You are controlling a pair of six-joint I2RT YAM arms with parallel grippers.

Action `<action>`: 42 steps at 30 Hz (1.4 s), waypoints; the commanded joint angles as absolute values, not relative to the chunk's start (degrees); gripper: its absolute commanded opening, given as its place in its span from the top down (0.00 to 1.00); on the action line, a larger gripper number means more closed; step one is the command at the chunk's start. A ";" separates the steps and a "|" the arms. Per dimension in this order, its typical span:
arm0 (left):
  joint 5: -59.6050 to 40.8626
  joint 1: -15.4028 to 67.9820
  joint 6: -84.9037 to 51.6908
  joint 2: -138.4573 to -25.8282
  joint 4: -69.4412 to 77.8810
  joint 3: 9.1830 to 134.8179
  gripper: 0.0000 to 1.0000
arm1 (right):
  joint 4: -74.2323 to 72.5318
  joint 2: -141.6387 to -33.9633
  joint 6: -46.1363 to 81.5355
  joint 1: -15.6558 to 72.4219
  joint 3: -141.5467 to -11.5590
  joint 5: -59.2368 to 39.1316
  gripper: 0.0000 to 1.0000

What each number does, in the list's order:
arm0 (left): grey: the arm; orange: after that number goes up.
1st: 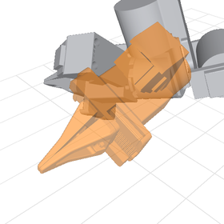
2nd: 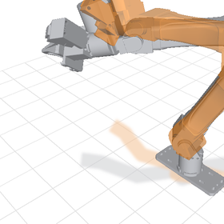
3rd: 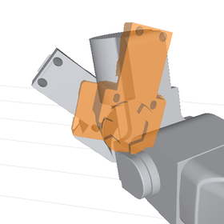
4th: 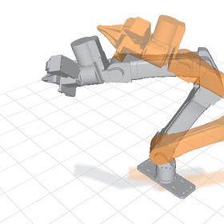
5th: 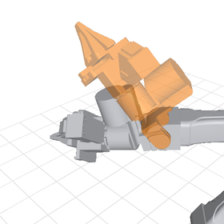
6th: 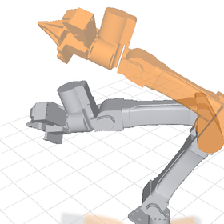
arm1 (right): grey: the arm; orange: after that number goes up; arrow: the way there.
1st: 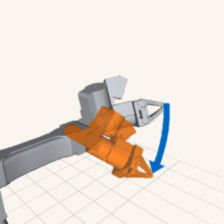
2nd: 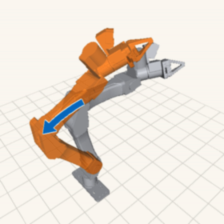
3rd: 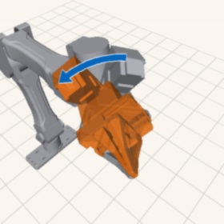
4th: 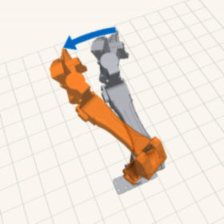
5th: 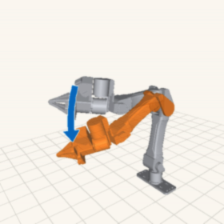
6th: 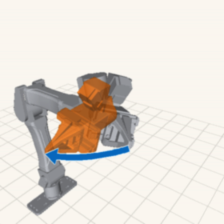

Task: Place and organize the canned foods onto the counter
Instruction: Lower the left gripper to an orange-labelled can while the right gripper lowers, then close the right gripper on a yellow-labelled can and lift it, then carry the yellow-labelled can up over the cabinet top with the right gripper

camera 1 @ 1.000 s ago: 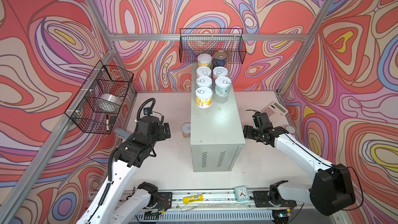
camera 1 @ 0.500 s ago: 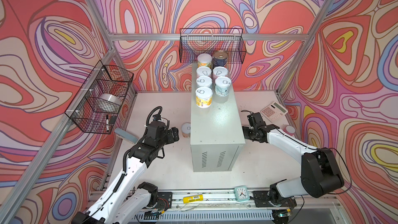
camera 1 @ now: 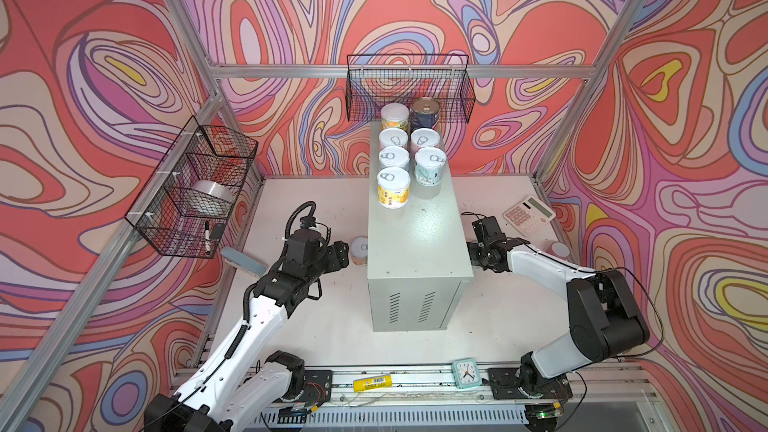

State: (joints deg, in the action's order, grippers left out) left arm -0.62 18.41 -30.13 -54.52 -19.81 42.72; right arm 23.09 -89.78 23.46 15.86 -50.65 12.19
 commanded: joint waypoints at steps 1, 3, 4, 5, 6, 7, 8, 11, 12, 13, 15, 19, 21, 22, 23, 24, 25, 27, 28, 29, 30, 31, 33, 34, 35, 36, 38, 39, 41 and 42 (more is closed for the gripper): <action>-2.70 18.22 -30.91 -55.40 -17.06 41.48 0.15 | 19.76 -91.98 23.47 15.56 -52.42 14.06 0.15; -3.55 18.24 -31.08 -55.79 -17.29 41.57 0.13 | 19.01 -92.99 23.47 15.40 -52.79 13.54 0.16; -3.69 18.20 -31.07 -55.81 -17.30 41.57 0.13 | 18.91 -93.60 23.47 15.42 -53.14 12.86 0.16; -3.73 18.27 -31.13 -55.82 -17.38 41.57 0.12 | 18.46 -94.13 23.39 15.30 -53.17 12.50 0.16; -3.75 18.26 -31.12 -55.81 -17.38 41.57 0.11 | 18.14 -94.61 23.53 15.29 -53.29 12.30 0.16; -3.76 18.28 -31.16 -55.73 -17.40 41.49 0.11 | 17.94 -95.14 23.50 15.29 -53.48 11.92 0.17; -3.88 18.27 -31.17 -55.65 -17.41 41.48 0.11 | 17.71 -95.67 23.54 15.21 -53.57 11.79 0.17; -4.04 18.23 -31.52 -55.46 -17.18 41.31 0.11 | 16.80 -97.12 23.51 15.21 -53.83 11.65 0.17; -4.08 18.26 -31.58 -55.46 -17.24 41.31 0.11 | 17.01 -97.77 23.64 15.05 -54.16 11.22 0.18; -4.10 18.22 -31.63 -55.39 -17.36 41.31 0.12 | 17.14 -98.42 23.78 15.08 -54.46 11.03 0.18; -3.96 18.27 -31.79 -55.04 -17.30 41.16 0.12 | 17.13 -99.41 24.16 15.03 -54.82 10.76 0.20; -3.92 18.24 -31.90 -54.57 -17.64 40.91 0.13 | 17.84 -100.52 24.46 14.97 -55.31 10.46 0.26; -3.75 18.28 -31.82 -54.32 -17.77 40.82 0.13 | 18.08 -100.62 24.64 15.05 -55.26 10.29 0.31; -3.51 18.21 -31.73 -54.17 -17.93 40.87 0.14 | 18.30 -100.56 24.78 14.98 -55.28 10.44 0.36; -3.44 18.24 -31.73 -54.06 -18.01 40.85 0.14 | 18.61 -100.54 24.77 14.95 -55.22 10.49 0.41; -3.57 18.24 -31.60 -53.89 -17.98 40.78 0.14 | 18.92 -100.38 24.79 15.01 -55.12 10.59 0.48; -3.67 18.32 -31.60 -53.80 -17.94 40.79 0.14 | 19.24 -100.12 24.77 15.02 -55.08 10.60 0.56; -3.94 18.26 -31.55 -53.79 -17.66 40.85 0.14 | 20.04 -99.14 24.83 14.97 -55.02 10.70 0.84; -4.03 18.35 -31.44 -53.87 -17.59 40.95 0.14 | 20.48 -98.32 25.03 15.00 -54.94 10.86 1.00; -4.17 18.28 -31.35 -53.92 -17.66 41.12 0.14 | 20.85 -97.46 25.13 14.96 -54.91 10.96 1.00; -4.24 18.28 -31.17 -54.13 -17.89 41.46 0.14 | 21.44 -96.29 25.21 14.97 -54.85 11.13 1.00; -4.35 18.37 -31.03 -54.27 -18.33 41.85 0.14 | 22.06 -95.01 25.12 14.95 -54.78 11.12 1.00; -4.85 18.33 -30.59 -54.38 -18.87 42.51 0.14 | 23.61 -92.47 24.98 15.03 -54.80 10.91 1.00; -4.92 18.43 -30.42 -54.39 -19.14 42.91 0.14 | 24.50 -91.02 24.80 15.00 -54.69 10.63 1.00; -5.01 18.45 -30.30 -54.29 -19.50 43.17 0.14 | 25.41 -89.79 24.72 15.01 -54.80 10.40 1.00; -5.09 18.43 -30.07 -54.26 -19.76 43.48 0.15 | 26.69 -88.38 24.53 14.97 -55.00 9.98 1.00; -5.21 18.53 -29.99 -54.16 -20.04 43.72 0.14 | 29.23 -85.35 24.02 14.95 -55.61 9.42 1.00; -5.22 18.48 -29.90 -54.14 -20.12 43.98 0.15 | 30.58 -83.52 23.78 14.96 -56.05 9.00 1.00; -5.25 18.54 -29.80 -54.05 -20.79 44.52 0.15 | 33.03 -80.08 23.37 14.99 -57.26 8.21 1.00; -5.20 18.63 -29.63 -53.93 -21.19 44.72 0.15 | 34.49 -78.21 23.10 14.94 -58.16 7.78 1.00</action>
State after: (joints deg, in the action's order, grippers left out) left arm -4.75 18.44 -30.20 -54.46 -19.18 42.76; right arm 31.07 -82.61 23.94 15.07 -54.83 8.84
